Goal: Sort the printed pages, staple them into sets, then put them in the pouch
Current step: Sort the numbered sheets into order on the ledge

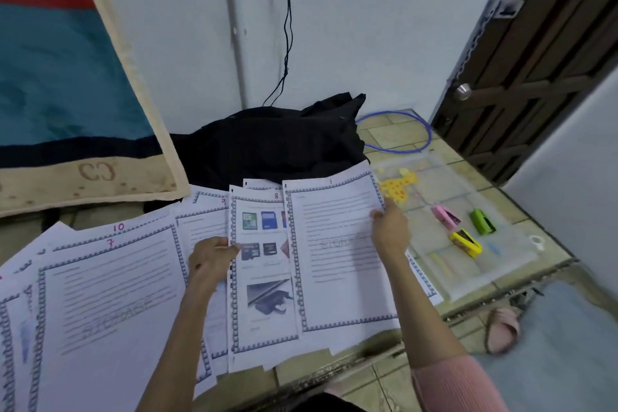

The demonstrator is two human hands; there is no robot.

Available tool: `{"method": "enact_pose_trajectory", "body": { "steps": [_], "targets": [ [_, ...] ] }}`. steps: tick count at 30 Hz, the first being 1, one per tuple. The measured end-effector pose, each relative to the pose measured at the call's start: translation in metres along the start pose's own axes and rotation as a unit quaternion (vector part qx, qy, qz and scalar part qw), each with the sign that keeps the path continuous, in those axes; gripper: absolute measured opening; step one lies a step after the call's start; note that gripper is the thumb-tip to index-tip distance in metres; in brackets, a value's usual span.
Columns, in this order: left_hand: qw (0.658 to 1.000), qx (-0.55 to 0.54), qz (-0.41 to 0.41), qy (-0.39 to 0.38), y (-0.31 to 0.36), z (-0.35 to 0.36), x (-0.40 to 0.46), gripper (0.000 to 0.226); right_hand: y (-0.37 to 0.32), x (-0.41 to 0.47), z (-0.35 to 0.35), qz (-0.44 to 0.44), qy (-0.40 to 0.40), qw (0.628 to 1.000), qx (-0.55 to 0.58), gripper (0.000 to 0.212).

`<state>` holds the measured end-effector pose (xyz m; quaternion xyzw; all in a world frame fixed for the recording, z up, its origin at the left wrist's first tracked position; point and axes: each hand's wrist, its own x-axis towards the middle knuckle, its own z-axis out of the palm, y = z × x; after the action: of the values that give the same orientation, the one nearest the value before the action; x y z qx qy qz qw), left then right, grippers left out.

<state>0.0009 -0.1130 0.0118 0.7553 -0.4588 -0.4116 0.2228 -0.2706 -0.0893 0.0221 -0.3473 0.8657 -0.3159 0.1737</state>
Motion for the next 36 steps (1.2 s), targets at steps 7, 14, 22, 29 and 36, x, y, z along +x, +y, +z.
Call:
{"method": "enact_pose_trajectory", "body": {
  "steps": [7,14,22,29,36],
  "targets": [
    [1.0,-0.015,0.016,-0.017,-0.002,-0.001,0.008,0.01,0.041,0.051,-0.024,-0.066,0.122,0.958,-0.251,0.067],
    [0.999,-0.045,-0.001,-0.03,-0.01,0.001,0.015,0.009,0.061,0.069,-0.019,-0.07,0.063,0.945,-0.312,0.03],
    [0.979,-0.199,-0.015,-0.05,0.009,-0.003,-0.006,0.04,-0.021,0.013,-0.002,-0.107,-0.031,0.991,-0.074,0.037],
    [0.932,-0.254,0.004,-0.26,0.036,0.018,-0.031,0.076,-0.08,-0.072,0.021,-0.119,-0.349,0.927,0.066,0.035],
    [0.981,0.161,0.08,0.076,-0.008,0.001,-0.007,0.068,-0.051,-0.013,-0.024,-0.111,-0.25,0.96,-0.054,0.045]
  ]
}}
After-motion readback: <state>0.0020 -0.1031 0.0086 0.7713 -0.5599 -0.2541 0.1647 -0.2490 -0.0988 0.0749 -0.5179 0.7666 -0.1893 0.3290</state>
